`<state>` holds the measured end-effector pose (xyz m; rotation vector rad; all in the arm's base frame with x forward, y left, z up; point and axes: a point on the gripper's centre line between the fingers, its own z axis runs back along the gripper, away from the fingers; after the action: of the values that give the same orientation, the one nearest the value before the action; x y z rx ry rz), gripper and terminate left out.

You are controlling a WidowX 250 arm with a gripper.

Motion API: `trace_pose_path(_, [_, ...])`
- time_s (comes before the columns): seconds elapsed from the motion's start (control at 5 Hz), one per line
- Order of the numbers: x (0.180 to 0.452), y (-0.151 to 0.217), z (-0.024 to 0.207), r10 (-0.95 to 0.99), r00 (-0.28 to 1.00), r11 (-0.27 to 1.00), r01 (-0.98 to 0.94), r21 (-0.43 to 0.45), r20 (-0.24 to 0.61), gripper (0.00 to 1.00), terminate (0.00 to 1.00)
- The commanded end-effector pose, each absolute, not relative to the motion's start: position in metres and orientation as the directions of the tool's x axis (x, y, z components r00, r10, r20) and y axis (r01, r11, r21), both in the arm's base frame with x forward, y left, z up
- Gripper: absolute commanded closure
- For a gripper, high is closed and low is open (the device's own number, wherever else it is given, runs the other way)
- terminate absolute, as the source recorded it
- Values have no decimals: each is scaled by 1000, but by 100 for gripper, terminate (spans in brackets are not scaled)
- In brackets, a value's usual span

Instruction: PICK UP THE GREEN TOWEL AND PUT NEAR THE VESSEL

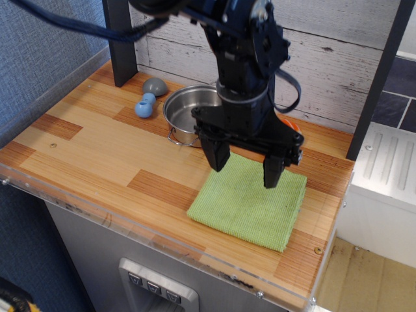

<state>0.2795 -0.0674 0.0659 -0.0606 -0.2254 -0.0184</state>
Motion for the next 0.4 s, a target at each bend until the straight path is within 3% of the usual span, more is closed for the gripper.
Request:
trace_pose_path(0.0, [288,-61,47,11,973,1000,-5,-29,231,0,0])
trace_pose_path(0.2, [294,-60,35,13,977,1000,-9,-19,213,0,0])
